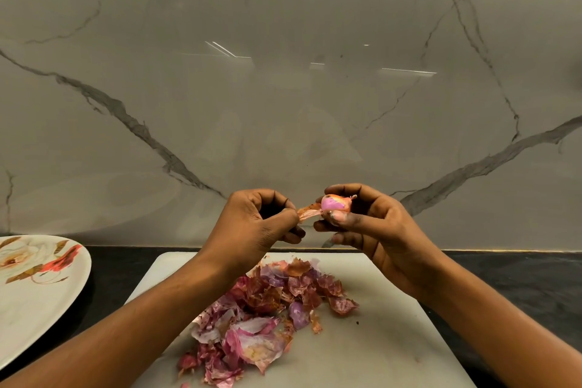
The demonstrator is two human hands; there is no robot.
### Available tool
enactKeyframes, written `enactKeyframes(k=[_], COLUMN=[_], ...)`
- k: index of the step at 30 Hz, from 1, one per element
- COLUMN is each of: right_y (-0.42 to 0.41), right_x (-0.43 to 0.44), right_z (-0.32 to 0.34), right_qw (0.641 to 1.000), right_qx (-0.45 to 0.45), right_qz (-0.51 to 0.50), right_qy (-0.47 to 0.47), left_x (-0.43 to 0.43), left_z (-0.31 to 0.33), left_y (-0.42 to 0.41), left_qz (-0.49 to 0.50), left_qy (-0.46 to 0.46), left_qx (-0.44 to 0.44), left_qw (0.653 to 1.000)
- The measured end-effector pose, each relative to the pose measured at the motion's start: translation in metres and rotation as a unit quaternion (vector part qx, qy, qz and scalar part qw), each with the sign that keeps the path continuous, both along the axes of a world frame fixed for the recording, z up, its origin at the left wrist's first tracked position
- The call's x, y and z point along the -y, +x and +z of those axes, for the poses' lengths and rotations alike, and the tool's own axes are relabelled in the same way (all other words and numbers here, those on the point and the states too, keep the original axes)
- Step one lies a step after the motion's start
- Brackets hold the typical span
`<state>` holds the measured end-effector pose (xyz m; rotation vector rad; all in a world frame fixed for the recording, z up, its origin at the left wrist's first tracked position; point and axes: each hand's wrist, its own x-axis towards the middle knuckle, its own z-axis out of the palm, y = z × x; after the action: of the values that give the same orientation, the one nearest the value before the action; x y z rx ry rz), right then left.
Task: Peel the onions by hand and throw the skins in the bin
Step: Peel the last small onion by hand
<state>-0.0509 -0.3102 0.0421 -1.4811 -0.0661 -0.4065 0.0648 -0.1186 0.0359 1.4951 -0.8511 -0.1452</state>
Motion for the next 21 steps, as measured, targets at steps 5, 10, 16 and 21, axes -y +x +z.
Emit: enactKeyframes(k=[5,10,16,21], right_y=[-0.0015,-0.0018,0.0017,0.0023], right_x=[0.0042,0.0090,0.0078,0.0073], right_z=[0.0037,0.0032,-0.0014,-0.0023], right_qw=[1.000,0.999,0.997,1.000], right_qx=[0.013,0.025,-0.002,-0.018], right_qz=[-0.013,0.015,0.048,0.023], right_qy=[0.000,0.040,0.059,0.011], left_x=[-0.0008,-0.0014,-0.0019,-0.0014], left_z=[0.0013,-0.0002,-0.0028,-0.0031], left_y=[0.0018,0.0006,0.0009,0.0007], left_qz=[0.006,-0.004,-0.020,-0.040], left_qy=[-0.022,-0.012,0.035,0.026], left_qx=[-0.008,0.016,0.060,0.041], left_qw=[1.000,1.000,0.997,0.998])
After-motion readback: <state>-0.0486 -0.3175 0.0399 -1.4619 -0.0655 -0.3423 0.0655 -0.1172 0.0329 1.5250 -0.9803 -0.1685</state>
